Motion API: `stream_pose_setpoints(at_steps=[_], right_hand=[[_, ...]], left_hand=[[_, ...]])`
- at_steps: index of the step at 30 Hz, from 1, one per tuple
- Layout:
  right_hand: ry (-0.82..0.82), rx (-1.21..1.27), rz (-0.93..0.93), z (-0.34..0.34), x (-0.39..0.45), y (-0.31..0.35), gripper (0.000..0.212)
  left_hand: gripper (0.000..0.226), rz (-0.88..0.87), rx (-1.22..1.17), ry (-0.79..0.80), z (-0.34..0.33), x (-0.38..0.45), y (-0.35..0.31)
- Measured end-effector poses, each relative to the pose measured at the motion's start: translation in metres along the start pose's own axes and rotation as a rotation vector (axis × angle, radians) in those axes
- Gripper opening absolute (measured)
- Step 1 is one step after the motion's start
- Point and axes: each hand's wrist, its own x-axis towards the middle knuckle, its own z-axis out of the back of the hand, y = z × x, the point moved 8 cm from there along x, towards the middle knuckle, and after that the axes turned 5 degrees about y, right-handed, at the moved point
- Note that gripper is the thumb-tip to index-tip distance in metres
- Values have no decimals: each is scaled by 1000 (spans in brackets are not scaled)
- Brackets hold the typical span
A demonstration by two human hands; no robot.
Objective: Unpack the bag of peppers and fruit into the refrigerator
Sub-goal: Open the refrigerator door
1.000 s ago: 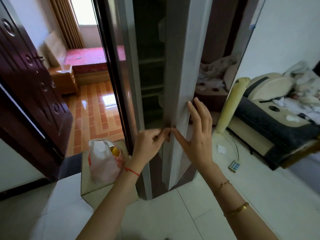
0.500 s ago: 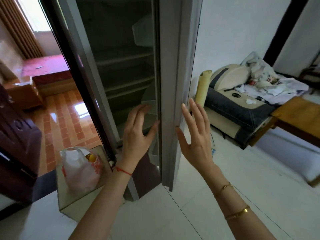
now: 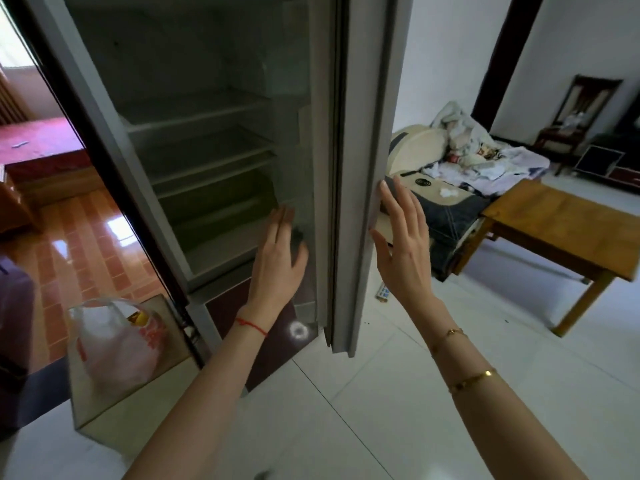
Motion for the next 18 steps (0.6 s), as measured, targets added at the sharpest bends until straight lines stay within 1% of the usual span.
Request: stream_pose_setpoints(at_steps=[2,7,12,18], right_hand=[[3,-16,-29,9,-1,-13,70],[-15,-34,-80,30,1,-44,60],[-28,-21,-159,41,4,-78,62],[-63,-3,-269,50,12,-122,59]], left_hand=[[60,2,-7,10,-8,2,-10],[54,-30,9,42,-31,10,-32],[53,-108,12,56,-52,21,-57],[55,-158,50,98,-84,45,-72]])
